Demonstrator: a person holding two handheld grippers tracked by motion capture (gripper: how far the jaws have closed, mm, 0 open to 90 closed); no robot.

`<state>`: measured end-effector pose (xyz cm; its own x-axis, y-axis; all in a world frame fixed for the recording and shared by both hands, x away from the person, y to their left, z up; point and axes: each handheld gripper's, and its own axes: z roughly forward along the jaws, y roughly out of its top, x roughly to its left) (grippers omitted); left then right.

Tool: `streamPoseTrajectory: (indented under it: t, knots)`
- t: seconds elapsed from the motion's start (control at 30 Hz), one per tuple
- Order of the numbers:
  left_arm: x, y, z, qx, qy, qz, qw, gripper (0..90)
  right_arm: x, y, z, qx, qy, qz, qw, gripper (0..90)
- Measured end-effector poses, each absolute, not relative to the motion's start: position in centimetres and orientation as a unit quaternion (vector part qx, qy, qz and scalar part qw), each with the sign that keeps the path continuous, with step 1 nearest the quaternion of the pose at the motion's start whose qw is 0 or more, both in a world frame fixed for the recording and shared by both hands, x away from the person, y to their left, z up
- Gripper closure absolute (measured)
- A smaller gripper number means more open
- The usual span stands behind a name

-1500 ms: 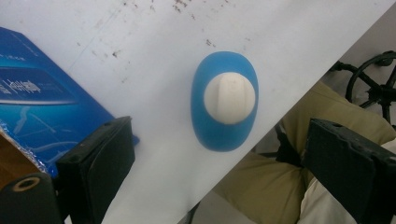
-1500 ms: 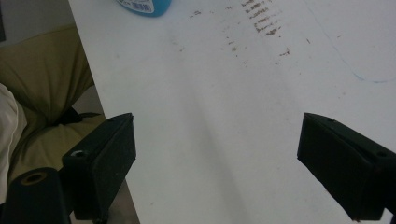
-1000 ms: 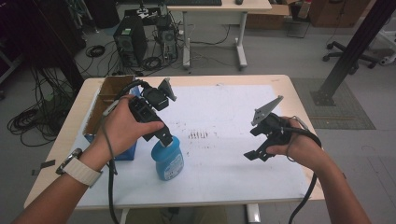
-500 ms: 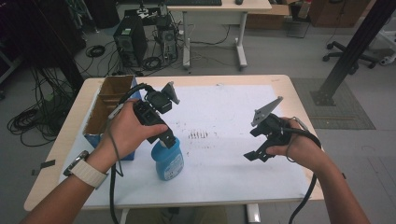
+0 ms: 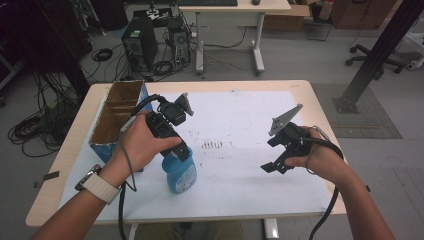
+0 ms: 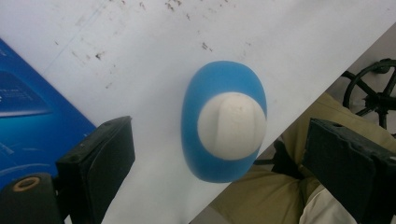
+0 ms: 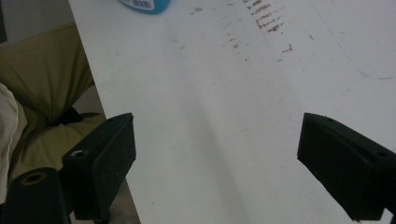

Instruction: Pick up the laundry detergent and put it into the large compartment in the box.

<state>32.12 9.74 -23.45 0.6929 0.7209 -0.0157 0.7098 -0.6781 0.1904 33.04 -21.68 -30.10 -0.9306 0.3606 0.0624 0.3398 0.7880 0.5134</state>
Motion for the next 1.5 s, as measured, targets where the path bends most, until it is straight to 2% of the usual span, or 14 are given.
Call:
streamPoseTrajectory:
  t: [1.5]
  knots:
    - [32.5, 9.5, -27.4, 0.916, 0.389, 0.016, 0.095, 9.7, 33.1, -21.7, -30.7, 0.188, 0.945, 0.268, 0.015, 11.8]
